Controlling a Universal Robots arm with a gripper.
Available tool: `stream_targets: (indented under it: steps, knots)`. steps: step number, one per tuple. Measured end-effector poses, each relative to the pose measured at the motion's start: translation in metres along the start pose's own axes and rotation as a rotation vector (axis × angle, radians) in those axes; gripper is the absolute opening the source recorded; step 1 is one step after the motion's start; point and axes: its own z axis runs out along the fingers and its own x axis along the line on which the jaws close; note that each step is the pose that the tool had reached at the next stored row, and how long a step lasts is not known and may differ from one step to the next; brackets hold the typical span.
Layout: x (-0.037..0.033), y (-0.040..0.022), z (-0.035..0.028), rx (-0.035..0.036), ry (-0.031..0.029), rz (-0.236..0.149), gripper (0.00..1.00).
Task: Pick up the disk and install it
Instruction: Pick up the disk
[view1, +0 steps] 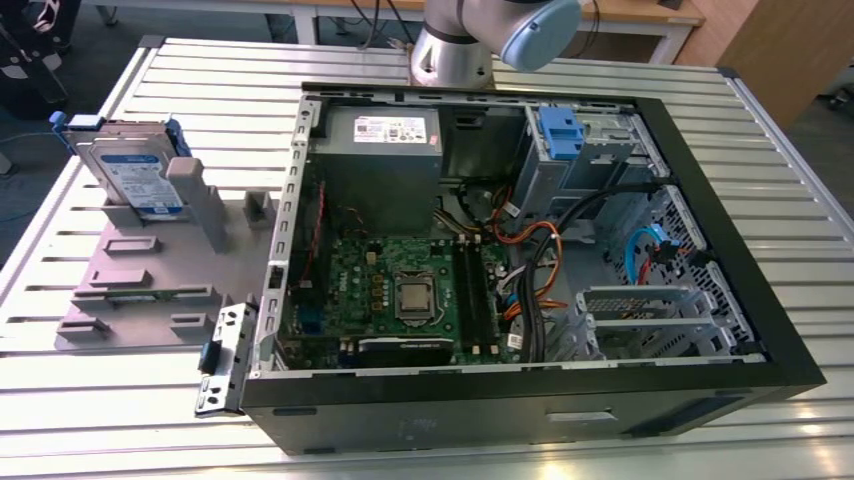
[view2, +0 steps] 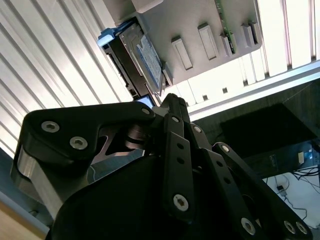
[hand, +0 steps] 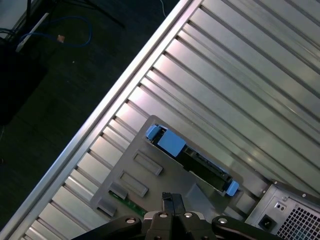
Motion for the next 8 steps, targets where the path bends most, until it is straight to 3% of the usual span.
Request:
stream_targets:
  steps: [8]
  knots:
    - [0.0, 0.0, 0.0, -0.0001, 0.0002, -0.004, 0.11]
